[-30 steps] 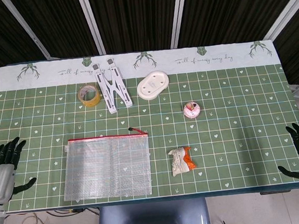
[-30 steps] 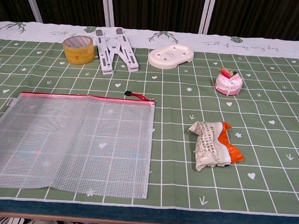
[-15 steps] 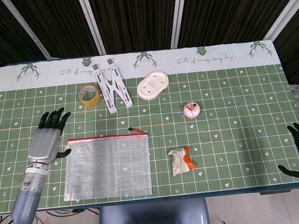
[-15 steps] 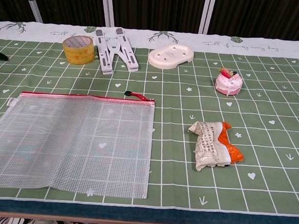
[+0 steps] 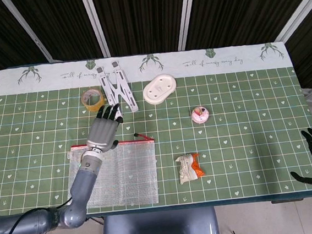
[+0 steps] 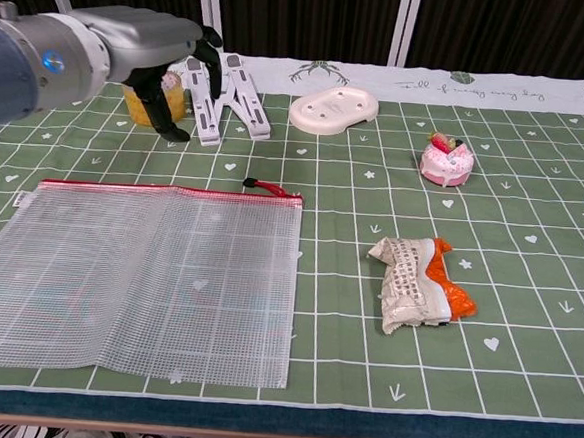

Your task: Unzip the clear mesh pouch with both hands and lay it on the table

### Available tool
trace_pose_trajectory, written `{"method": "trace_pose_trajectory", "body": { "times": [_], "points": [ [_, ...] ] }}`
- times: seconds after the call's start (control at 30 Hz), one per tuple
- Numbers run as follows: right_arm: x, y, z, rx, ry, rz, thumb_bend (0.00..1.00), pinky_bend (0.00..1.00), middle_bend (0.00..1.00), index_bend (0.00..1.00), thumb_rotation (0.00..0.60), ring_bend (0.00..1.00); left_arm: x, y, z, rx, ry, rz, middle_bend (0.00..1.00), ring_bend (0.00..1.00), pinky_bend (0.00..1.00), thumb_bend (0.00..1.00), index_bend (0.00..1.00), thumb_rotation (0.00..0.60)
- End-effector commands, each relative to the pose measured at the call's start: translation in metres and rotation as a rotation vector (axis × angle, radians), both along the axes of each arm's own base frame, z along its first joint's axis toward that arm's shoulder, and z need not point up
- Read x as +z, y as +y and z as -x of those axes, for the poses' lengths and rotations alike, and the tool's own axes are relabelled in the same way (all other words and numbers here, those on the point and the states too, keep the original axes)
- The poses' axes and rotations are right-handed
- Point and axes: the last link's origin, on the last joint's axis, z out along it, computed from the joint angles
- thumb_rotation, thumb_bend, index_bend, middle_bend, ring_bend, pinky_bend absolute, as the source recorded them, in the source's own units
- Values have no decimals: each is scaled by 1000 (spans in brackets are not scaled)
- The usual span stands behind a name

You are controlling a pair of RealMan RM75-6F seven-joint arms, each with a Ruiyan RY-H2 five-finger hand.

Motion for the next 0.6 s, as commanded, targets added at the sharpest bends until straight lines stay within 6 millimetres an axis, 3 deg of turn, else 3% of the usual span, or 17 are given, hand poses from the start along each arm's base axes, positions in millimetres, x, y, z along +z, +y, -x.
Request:
{"method": "trace_pose_trajectory", "body": {
  "times": [0.03,0.23,0.6],
  "points": [
    [0,-1,1,-5,-8,-2,163,207,0,0,600,0,-23,6,-17,-8,24,17,26,0,0,237,370,600],
    [1,-1,2,-12,-18,-2,163,207,0,0,600,0,-50,9,-31,-18,69,36,34,0,0,257,404,600],
    [1,-2,2,-18,-36,-5,165,207,0,0,600,0,-78,18,-40,13,140,46,42,0,0,275,414,600]
  ]
}}
